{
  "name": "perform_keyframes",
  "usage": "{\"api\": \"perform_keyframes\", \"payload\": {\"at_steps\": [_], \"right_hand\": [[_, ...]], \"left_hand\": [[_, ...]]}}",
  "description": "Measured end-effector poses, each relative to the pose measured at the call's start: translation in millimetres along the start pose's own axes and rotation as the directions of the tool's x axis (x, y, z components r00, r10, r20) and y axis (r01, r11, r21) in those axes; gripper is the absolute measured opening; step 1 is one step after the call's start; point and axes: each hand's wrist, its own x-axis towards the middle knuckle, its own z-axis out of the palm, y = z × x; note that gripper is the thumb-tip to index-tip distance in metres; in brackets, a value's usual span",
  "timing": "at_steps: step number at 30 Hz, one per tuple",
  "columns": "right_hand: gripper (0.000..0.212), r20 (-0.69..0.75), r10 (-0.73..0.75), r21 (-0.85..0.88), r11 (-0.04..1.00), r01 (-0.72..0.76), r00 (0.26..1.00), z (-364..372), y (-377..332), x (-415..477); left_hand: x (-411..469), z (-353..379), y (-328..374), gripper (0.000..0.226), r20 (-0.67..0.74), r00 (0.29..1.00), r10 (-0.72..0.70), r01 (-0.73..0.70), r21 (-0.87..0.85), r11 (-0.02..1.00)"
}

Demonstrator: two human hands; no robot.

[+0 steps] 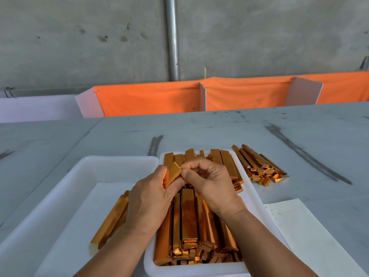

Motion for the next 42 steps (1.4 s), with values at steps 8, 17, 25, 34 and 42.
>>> {"api": "perform_keyframes", "payload": {"at_steps": [8, 17, 25, 34, 42], "right_hand": [[0.015, -0.033, 0.044, -0.001, 0.999, -0.044, 0.998, 2, 3, 0], [0.02, -0.075, 0.043, -0.005, 0.999, -0.044, 0.996, 1, -1, 3], [0.022, -0.05, 0.035, 0.062, 0.998, -0.032, 0.998, -1, -5, 2], [0.019, -0.055, 0.115, 0.034, 0.993, -0.113, 0.992, -1, -4, 4], [0.019, -0.189, 0.338, 0.118, 0.94, -0.32, 0.922, -14, -14, 6]], "left_hand": [[0, 1, 1, 0.046, -0.001, 0.999, 0.04, -0.04, 0.003, 0.999], [0, 1, 6, 0.065, 0.002, 1.0, 0.007, -0.007, -0.053, 0.999], [0, 0, 6, 0.065, 0.024, 0.998, 0.064, -0.062, -0.085, 0.994], [1, -1, 6, 0.063, -0.056, 0.996, 0.066, -0.073, -0.152, 0.986], [6, -12, 7, 0.065, -0.126, 0.991, -0.048, 0.018, -0.23, 0.973]]}}
